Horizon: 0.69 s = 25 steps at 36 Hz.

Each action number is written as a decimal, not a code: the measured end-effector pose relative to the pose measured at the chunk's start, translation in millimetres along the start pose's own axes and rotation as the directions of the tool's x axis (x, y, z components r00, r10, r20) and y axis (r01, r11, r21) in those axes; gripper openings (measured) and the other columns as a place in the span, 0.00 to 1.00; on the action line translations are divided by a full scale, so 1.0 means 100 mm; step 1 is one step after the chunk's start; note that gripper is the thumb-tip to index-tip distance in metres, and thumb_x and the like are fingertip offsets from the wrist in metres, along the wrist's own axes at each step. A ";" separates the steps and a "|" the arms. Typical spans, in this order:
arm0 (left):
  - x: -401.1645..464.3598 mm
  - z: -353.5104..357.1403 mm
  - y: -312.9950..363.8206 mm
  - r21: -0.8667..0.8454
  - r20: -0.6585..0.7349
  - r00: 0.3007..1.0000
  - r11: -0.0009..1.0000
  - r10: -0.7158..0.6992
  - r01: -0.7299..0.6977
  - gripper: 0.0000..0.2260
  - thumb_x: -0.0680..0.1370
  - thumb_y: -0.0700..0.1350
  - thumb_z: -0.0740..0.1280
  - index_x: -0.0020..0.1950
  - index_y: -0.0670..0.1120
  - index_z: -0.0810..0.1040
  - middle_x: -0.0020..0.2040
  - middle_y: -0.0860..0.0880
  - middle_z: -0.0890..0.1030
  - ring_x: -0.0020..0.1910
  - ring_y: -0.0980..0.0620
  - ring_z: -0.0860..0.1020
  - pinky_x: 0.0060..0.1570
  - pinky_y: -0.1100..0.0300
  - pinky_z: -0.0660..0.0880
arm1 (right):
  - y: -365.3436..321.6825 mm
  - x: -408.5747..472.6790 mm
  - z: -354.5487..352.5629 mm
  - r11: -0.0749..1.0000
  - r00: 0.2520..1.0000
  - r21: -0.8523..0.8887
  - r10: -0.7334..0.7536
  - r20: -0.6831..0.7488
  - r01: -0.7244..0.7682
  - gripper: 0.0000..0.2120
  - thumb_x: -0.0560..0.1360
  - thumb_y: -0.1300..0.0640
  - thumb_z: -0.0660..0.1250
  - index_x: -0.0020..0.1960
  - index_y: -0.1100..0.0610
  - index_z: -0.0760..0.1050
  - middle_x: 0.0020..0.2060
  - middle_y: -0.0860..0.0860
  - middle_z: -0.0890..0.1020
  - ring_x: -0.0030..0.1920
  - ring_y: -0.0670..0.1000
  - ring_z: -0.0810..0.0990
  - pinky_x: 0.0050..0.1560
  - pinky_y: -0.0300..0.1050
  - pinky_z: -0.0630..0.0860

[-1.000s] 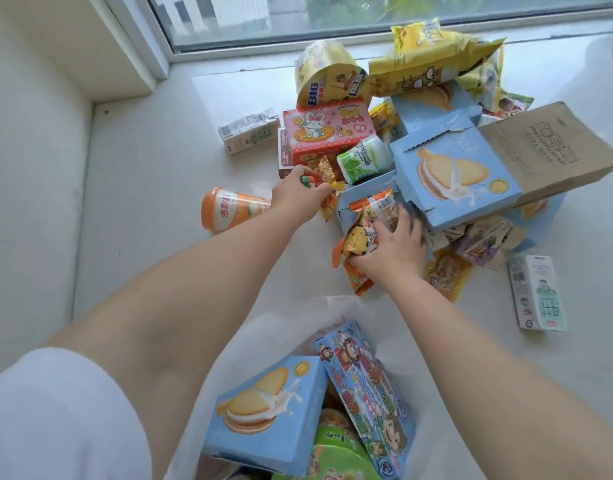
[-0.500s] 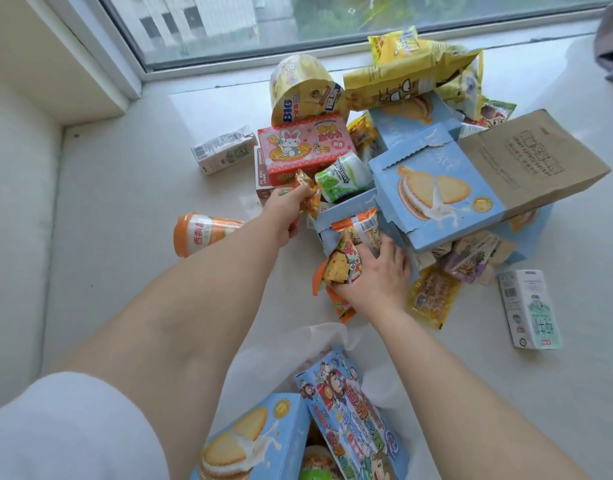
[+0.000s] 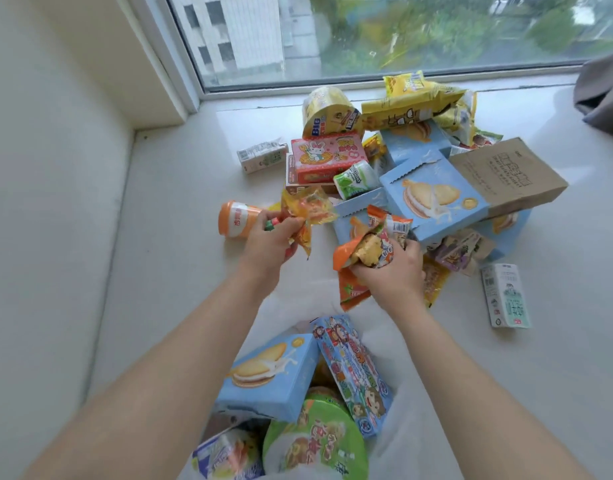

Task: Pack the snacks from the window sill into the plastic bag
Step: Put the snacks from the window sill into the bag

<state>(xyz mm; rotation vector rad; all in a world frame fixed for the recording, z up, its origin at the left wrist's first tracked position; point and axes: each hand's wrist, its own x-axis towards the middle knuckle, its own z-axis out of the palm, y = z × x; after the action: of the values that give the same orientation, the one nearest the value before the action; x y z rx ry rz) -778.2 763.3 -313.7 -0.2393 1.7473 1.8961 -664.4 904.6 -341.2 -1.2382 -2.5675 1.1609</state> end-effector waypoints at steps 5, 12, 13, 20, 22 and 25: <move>-0.59 -0.37 -0.09 0.204 0.047 0.998 0.977 0.050 -0.059 0.10 0.75 0.35 0.66 0.43 0.49 0.70 0.37 0.48 0.74 0.35 0.51 0.71 0.37 0.58 0.68 | 0.03 -0.44 -0.09 0.990 0.979 0.128 -0.075 0.191 0.051 0.39 0.51 0.34 0.68 0.59 0.49 0.77 0.51 0.50 0.69 0.57 0.56 0.72 0.59 0.58 0.73; -1.06 -0.89 -0.44 0.531 0.052 0.988 0.842 -0.146 0.097 0.06 0.73 0.40 0.70 0.47 0.45 0.74 0.35 0.48 0.76 0.32 0.52 0.72 0.31 0.62 0.70 | 0.21 -1.06 0.21 0.998 0.919 0.019 -0.068 0.388 0.065 0.44 0.53 0.36 0.73 0.66 0.49 0.72 0.54 0.47 0.69 0.60 0.52 0.72 0.59 0.53 0.74; -1.11 -0.93 -0.49 0.568 0.044 0.984 0.815 -0.172 0.117 0.07 0.73 0.41 0.70 0.47 0.45 0.74 0.35 0.48 0.76 0.32 0.53 0.73 0.31 0.63 0.71 | 0.21 -1.14 0.26 0.995 0.910 -0.030 -0.076 0.407 0.097 0.44 0.53 0.35 0.71 0.67 0.48 0.71 0.55 0.47 0.69 0.60 0.51 0.71 0.61 0.53 0.73; -1.30 -1.23 -0.86 0.854 -0.032 0.983 0.507 -0.181 0.121 0.10 0.70 0.49 0.69 0.48 0.50 0.73 0.41 0.51 0.77 0.41 0.51 0.76 0.38 0.61 0.73 | 0.25 -1.62 0.47 0.986 0.837 -0.104 -0.052 0.545 0.129 0.48 0.50 0.35 0.68 0.69 0.46 0.68 0.68 0.48 0.68 0.70 0.51 0.65 0.68 0.50 0.66; -1.29 -1.29 -0.95 0.895 -0.047 0.987 0.432 -0.155 0.111 0.11 0.70 0.49 0.69 0.49 0.49 0.73 0.46 0.49 0.77 0.45 0.50 0.75 0.39 0.60 0.70 | 0.23 -1.67 0.48 0.990 0.789 -0.111 0.003 0.614 0.083 0.43 0.51 0.36 0.72 0.66 0.44 0.71 0.66 0.45 0.72 0.68 0.49 0.69 0.66 0.50 0.69; -1.27 -1.36 -1.11 0.965 -0.027 0.988 0.254 -0.152 0.065 0.15 0.70 0.48 0.66 0.56 0.48 0.73 0.56 0.45 0.76 0.54 0.46 0.75 0.49 0.58 0.73 | 0.26 -1.66 0.57 0.987 0.725 -0.158 0.085 0.684 0.033 0.31 0.54 0.38 0.74 0.55 0.45 0.77 0.54 0.44 0.82 0.54 0.47 0.80 0.56 0.50 0.77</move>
<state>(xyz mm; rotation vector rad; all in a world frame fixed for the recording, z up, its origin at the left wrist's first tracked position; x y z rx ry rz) -647.9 599.6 -368.1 0.1967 2.4073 0.3840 -555.8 765.5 -357.4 -0.9841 -3.2244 1.7240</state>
